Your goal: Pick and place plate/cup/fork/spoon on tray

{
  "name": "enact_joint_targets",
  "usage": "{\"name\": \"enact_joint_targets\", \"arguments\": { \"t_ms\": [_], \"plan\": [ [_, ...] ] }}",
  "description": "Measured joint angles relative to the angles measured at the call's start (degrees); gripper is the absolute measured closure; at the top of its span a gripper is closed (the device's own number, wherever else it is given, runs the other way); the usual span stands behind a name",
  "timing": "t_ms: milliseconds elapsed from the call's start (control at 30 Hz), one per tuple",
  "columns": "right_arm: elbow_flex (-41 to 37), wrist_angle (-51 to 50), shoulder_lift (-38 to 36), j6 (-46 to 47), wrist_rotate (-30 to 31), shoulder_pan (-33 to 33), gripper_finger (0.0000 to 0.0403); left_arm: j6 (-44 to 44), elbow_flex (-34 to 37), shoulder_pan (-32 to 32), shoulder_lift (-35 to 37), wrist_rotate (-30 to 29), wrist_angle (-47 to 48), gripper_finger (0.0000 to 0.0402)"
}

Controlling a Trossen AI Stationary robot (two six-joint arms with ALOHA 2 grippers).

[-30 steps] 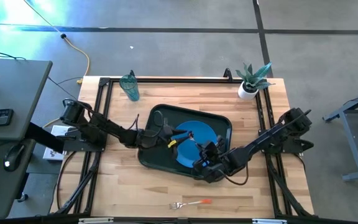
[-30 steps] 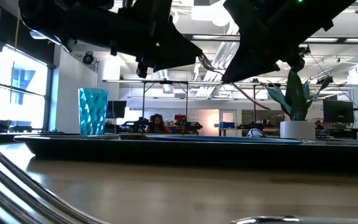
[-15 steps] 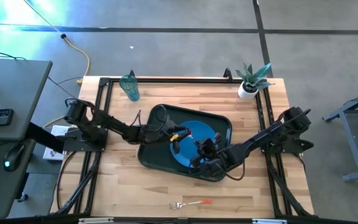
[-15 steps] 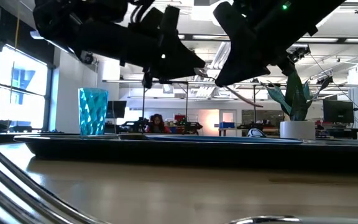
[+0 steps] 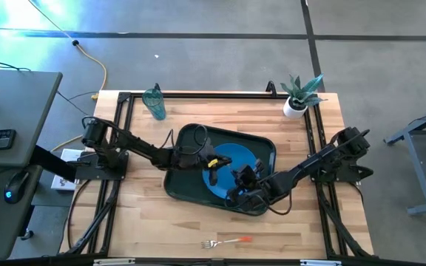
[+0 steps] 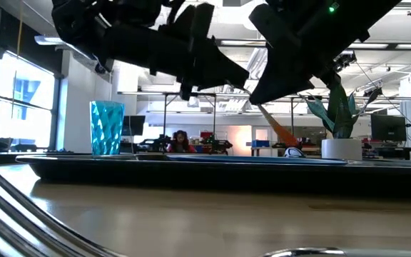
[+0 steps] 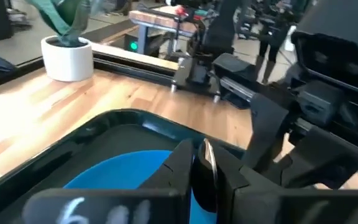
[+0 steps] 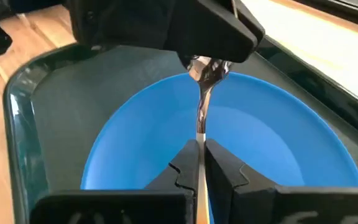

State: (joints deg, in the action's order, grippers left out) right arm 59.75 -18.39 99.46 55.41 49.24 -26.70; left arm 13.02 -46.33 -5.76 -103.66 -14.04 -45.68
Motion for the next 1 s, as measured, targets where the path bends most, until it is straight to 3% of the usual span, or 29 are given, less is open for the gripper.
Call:
{"name": "enact_joint_targets", "arguments": {
  "t_ms": [233,367,500,600,767,1000],
  "plan": [
    [0.2,0.9,-0.2,1.3,6.1,-1.1,0.0343,-5.3,0.3,5.7,11.5,9.7,22.4,0.039],
    [0.2,0.9,-0.1,5.0,6.3,-1.2,0.0316,-11.7,0.3,11.5,21.1,19.6,41.6,0.0384],
    [0.2,1.2,0.4,6.1,6.2,-0.9,0.0306,-14.3,0.3,17.0,27.4,26.0,53.1,0.0382],
    [0.2,3.8,1.4,6.1,5.3,-0.2,0.0305,-16.9,2.1,20.7,27.4,32.8,56.4,0.0388],
    [0.2,9.8,4.3,4.7,1.3,1.3,0.0304,-19.7,3.7,25.5,23.5,34.2,56.1,0.038],
    [0.2,11.6,7.3,4.1,-5.0,3.6,0.0304,-20.5,3.8,30.5,12.8,46.2,52.7,0.0368]
  ]
}}
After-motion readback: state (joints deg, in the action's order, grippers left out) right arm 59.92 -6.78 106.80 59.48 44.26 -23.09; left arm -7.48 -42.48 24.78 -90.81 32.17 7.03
